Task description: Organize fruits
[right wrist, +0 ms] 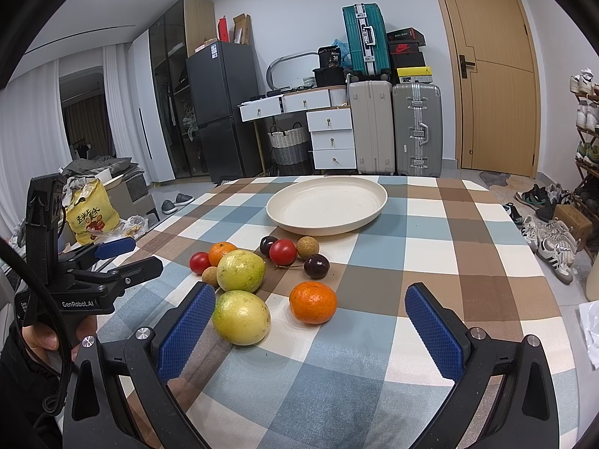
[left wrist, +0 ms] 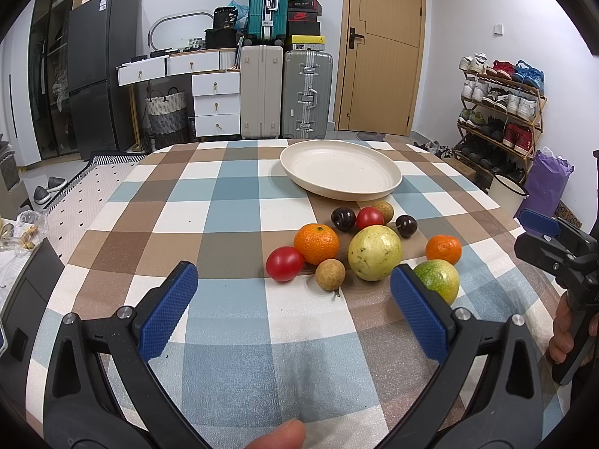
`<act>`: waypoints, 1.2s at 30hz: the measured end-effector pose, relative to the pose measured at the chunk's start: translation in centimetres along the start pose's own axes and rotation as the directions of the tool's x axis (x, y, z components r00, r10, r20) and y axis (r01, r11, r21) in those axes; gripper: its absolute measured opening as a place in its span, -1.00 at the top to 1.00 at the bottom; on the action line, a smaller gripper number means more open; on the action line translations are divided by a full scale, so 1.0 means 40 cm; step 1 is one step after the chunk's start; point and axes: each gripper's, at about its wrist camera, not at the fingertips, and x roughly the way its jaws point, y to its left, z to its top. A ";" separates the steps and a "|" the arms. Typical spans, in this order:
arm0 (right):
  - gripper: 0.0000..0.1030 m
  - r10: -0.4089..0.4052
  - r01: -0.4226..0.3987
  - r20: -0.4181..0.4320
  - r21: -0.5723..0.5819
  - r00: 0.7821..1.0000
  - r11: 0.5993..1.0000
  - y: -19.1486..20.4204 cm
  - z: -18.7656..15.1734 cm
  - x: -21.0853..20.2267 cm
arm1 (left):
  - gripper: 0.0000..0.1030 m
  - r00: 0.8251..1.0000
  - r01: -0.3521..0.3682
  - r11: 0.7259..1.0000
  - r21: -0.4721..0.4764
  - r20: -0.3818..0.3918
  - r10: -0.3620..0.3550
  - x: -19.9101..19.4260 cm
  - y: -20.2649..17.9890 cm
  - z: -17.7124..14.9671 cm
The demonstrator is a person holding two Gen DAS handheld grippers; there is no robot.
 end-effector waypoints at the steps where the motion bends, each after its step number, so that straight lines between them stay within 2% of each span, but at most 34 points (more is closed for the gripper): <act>1: -1.00 0.000 0.000 0.000 0.000 1.000 1.000 0.000 0.000 0.000 | -0.99 1.000 -0.001 1.000 0.000 0.000 0.001 0.000 0.000 0.000; 25: -1.00 -0.013 0.013 -0.011 0.005 1.000 1.000 -0.007 0.007 0.014 | -0.99 1.000 0.001 1.000 -0.002 0.000 -0.001 0.000 0.000 0.000; 31: -1.00 -0.047 0.050 -0.067 0.041 0.997 0.998 -0.021 0.000 0.061 | -0.99 1.000 -0.001 1.000 -0.004 -0.005 0.001 0.002 0.001 -0.003; 36: -1.00 -0.040 0.053 -0.177 0.065 0.983 0.996 -0.048 0.001 0.087 | -0.99 0.998 -0.012 1.000 0.002 -0.054 0.012 0.024 -0.005 -0.002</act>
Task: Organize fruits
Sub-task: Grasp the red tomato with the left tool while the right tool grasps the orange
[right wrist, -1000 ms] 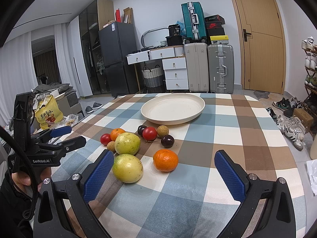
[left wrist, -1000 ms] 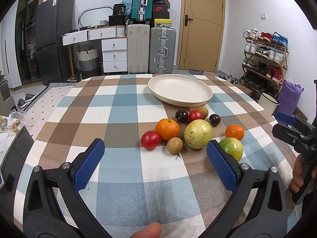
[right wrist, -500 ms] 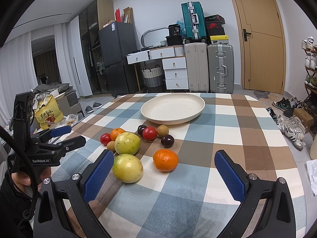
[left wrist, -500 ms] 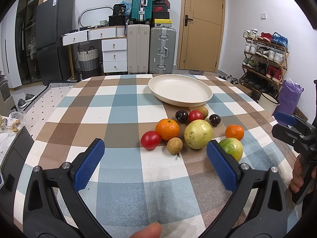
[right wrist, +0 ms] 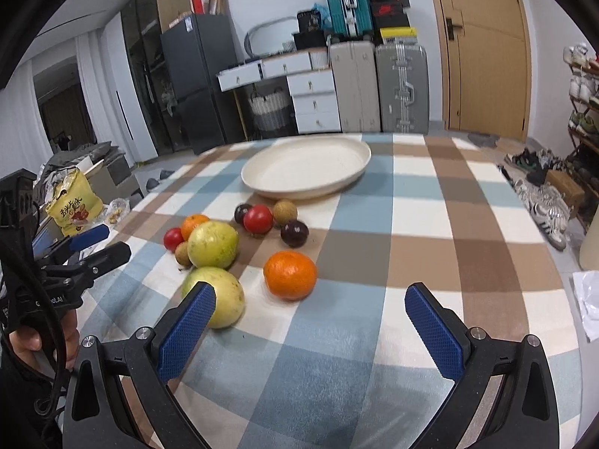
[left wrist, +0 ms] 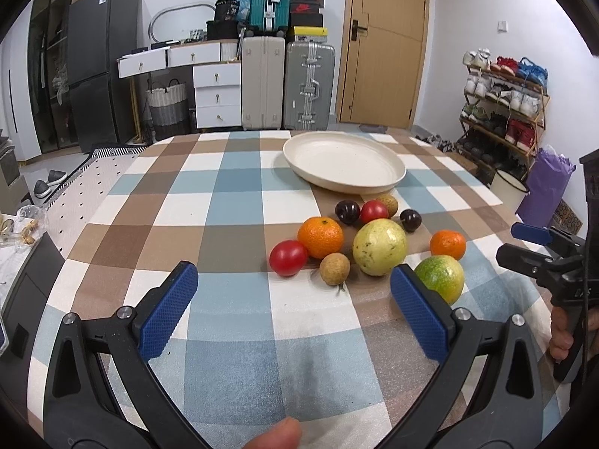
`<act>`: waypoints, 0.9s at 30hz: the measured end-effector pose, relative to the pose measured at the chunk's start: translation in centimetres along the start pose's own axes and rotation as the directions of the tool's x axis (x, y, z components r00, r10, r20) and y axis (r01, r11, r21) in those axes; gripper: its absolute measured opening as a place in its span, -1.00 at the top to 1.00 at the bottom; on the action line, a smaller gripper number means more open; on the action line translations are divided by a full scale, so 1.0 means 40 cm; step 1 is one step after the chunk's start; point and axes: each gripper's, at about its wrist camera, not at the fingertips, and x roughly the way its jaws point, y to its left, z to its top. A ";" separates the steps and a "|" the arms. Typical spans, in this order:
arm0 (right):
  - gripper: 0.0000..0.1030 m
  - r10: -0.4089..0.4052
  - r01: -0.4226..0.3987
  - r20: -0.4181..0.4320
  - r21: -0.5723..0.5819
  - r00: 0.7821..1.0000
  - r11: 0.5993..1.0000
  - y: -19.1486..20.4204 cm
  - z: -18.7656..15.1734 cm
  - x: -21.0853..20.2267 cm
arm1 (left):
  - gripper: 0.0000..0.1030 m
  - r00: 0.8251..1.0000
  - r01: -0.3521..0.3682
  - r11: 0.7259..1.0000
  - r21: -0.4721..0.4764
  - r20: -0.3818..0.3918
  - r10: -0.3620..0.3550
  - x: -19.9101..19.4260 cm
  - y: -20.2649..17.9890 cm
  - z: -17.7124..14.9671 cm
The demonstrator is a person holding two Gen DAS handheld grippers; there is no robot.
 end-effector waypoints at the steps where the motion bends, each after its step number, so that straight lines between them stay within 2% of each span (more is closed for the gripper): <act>1: -1.00 -0.005 0.005 -0.026 0.008 1.000 1.000 -0.004 0.000 0.009 | -0.99 1.000 0.002 1.000 -0.001 -0.017 -0.002 0.005 0.000 0.001; 8: -1.00 -0.033 0.033 -0.103 0.002 0.994 0.999 -0.015 0.008 0.049 | -0.99 0.997 0.023 1.000 0.011 -0.070 -0.022 0.041 -0.004 0.008; 12: -0.97 -0.030 0.031 -0.153 0.006 0.988 1.000 -0.021 0.017 0.081 | -0.99 0.995 0.003 0.999 0.040 -0.098 0.001 0.068 -0.004 0.027; 15: -0.76 -0.025 0.025 -0.168 -0.002 0.985 1.000 -0.019 0.028 0.097 | -0.99 0.993 -0.004 0.999 0.052 -0.120 0.011 0.087 0.004 0.038; 20: -0.66 -0.004 0.005 -0.205 0.003 0.979 1.000 -0.017 0.035 0.128 | -0.99 0.988 0.008 0.999 0.045 -0.153 -0.001 0.125 0.027 0.056; 23: -0.54 0.012 -0.008 -0.214 0.018 0.977 1.000 -0.022 0.037 0.145 | -0.88 0.984 -0.015 0.999 0.043 -0.176 0.022 0.154 0.045 0.060; 27: -0.47 0.035 -0.029 -0.213 0.030 0.977 0.999 -0.022 0.036 0.155 | -0.58 0.975 0.017 1.000 -0.004 -0.221 -0.017 0.190 0.073 0.057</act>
